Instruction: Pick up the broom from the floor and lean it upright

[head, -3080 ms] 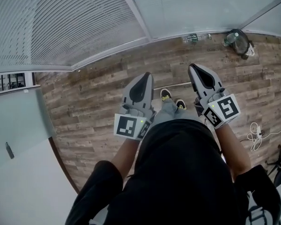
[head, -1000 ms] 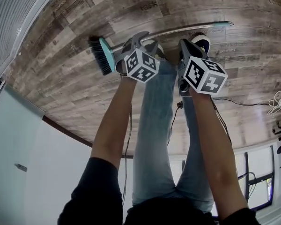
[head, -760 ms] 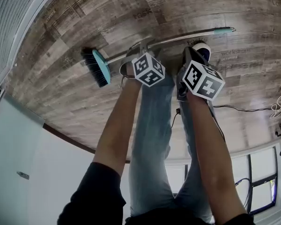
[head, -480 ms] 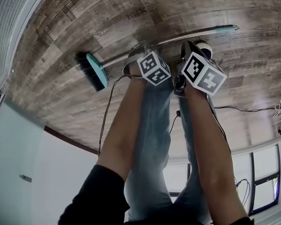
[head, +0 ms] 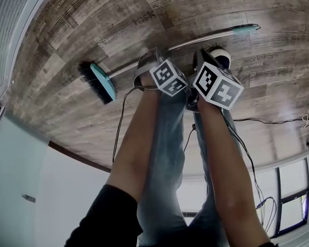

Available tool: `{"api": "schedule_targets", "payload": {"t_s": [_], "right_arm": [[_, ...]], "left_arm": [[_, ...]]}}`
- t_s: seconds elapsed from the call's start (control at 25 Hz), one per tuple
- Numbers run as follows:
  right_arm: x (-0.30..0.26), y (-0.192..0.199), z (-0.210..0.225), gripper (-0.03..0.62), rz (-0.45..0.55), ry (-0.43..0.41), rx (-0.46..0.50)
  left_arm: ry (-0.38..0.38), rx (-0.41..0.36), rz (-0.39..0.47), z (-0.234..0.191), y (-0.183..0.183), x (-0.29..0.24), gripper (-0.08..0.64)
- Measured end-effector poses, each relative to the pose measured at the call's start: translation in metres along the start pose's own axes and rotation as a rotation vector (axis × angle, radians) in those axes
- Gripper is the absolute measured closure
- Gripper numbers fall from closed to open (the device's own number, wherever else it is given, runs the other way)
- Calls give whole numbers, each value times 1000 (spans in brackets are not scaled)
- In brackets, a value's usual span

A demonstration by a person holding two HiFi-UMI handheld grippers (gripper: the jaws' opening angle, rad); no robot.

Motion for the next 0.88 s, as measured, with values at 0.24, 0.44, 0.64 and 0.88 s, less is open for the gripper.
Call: {"api": "schedule_targets", "payload": {"t_s": [0.24,0.44,0.64,0.88], "right_arm": [[5,-12,7,436,49,-10,-70],[11,-23,1,436,112,-15,-72],[37,-32,-17,437,161,-81,-71],[60,-46,-68,464,198,-269,-67]], "left_arm": [[-26,-66,52,-5,-1,11,474],[-42,-34,121,-19,-1,43,474],[-45,-2,171,-38,2,84,474],[-62,29,159,-66,5,134,474]]}}
Point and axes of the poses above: the fingertips, and each gripper's own axes: x backward along the fingers, z to its right, y out of its underside, the point moved 9 cm from there along x, backward along the fingers, and after that the axes turned 14 degrees about -y, right-handed, at the moved point
